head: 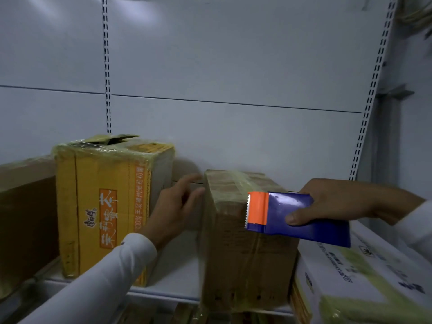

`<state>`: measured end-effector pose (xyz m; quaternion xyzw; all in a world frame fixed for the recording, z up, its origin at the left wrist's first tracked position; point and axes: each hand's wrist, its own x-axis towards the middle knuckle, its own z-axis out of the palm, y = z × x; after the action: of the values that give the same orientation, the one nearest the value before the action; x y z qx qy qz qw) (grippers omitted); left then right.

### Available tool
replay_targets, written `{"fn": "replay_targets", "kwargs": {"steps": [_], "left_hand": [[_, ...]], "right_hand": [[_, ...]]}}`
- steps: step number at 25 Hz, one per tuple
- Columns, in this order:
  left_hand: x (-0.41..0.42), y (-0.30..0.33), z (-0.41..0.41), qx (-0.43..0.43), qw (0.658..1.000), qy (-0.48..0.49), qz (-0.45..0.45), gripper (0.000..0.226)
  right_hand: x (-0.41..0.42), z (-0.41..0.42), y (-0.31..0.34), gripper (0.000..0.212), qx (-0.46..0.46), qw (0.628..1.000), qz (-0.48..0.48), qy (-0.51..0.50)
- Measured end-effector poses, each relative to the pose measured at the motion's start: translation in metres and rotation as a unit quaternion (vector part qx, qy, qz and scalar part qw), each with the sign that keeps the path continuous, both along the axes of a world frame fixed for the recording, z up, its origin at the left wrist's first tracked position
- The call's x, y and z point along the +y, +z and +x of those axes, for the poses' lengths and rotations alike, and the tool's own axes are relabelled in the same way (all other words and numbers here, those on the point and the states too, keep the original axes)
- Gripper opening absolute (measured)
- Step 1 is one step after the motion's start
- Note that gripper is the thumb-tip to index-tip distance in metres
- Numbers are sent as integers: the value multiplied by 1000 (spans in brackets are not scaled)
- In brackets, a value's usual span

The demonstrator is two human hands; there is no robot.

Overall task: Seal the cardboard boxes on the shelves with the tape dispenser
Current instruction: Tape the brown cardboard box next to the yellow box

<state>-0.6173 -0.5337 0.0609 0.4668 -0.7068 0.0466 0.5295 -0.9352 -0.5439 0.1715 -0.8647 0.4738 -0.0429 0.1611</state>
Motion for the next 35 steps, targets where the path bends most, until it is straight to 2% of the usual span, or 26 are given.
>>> {"fn": "replay_targets", "kwargs": {"steps": [2,3,7,8,11,12,14,16,18,22,26,30,35], "left_hand": [[-2,2,-9,-122,991,-50,36,55],[-4,1,-14,-152,986,-45,57,56],[-10,-4,-20,-83,991,-63,79,49],[-9,-3,-18,-97,990,-58,80,49],[-10,14,-12,-233,970,73,-18,63],[-12,21,-13,-235,967,81,-47,70],[-18,29,-22,-232,971,14,-50,66],[-28,23,-36,-252,966,-64,-1,50],[-35,14,-37,-231,967,-96,41,43],[-38,16,-20,-232,966,-105,49,43],[-33,19,-4,-238,964,-100,65,44],[-27,20,13,-228,966,-104,64,44],[-32,38,2,-272,950,-103,109,42]], "right_hand": [[-5,-1,-1,88,-4,1000,4,6],[-6,-1,-1,89,-2,1000,5,8],[-11,-4,-2,84,6,1000,2,8],[-12,-4,-2,79,3,1000,3,10],[-14,-3,-2,67,-2,1000,8,14],[-15,-3,-2,68,-1,1000,13,15],[-16,-3,-2,65,6,1000,21,18],[-17,-5,-4,59,12,999,32,17],[-16,-8,-8,53,13,999,45,14],[-17,-6,-5,46,-20,999,34,20],[-20,-17,10,39,9,997,61,45],[-26,-56,19,44,7,994,105,4],[-40,-67,6,50,-27,993,113,-20]]}}
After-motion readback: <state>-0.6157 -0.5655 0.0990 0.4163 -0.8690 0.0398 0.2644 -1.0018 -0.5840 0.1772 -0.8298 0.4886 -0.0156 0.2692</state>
